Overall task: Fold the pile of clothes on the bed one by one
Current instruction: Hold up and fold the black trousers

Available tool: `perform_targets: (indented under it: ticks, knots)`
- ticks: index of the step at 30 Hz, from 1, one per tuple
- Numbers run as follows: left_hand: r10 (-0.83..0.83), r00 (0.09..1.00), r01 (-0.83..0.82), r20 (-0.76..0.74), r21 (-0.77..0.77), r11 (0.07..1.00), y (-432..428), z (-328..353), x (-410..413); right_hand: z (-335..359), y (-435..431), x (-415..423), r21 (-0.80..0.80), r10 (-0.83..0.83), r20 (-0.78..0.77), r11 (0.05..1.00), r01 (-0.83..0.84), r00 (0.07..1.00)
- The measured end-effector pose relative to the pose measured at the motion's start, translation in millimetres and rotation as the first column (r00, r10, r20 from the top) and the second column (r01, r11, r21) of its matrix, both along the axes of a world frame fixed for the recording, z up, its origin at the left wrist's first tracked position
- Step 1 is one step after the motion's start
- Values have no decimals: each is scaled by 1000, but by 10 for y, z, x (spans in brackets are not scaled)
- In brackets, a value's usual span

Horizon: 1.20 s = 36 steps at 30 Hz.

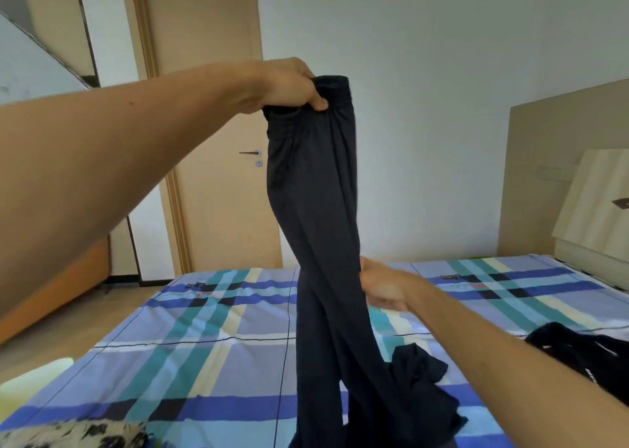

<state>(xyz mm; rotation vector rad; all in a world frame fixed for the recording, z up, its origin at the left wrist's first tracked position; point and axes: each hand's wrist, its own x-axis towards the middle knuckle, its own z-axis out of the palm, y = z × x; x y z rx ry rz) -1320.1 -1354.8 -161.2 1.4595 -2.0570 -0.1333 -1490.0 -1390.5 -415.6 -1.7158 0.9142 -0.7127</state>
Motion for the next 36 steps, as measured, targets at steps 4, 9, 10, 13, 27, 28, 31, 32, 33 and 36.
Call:
perform_targets:
  ticks: [4,9,10,13,27,28,31,32,33,36]
  knots:
    - [108,990,-114,-89,-65,991,-58,140,232,-530,-102,-37,122,-24,-222,991,52,975]
    - [261,935,-287,-240,-80,954,-147,147,799,-247,-379,-448,55,-327,-75,942,331,942]
    - [290,916,-321,-276,-71,944,-157,126,930,-56,-426,-574,42,-387,-9,921,387,922]
    - [334,864,-366,-378,-15,930,-199,2,1229,698,-410,-977,-57,-507,118,855,516,854]
    - [20,637,97,-770,106,990,-720,-531,110,2851,807,-2364,-804,-943,-78,252,539,323]
    - [24,629,125,-777,132,983,-769,-604,44,2808,821,-2423,-807,-945,-89,253,533,313]
    - [30,636,236,-771,231,944,-855,-933,-70,2566,777,-2572,-794,-941,-146,296,531,306]
    - [44,654,255,-755,274,927,-840,-1075,-63,2448,718,-2591,-786,-934,-174,322,527,312]
    - [58,672,264,-738,312,913,-828,-1214,-44,2325,668,-2573,-772,-924,-211,358,526,319]
    - [161,715,241,-680,456,857,-698,-1758,124,1729,408,-2398,-689,-835,-428,549,472,347]
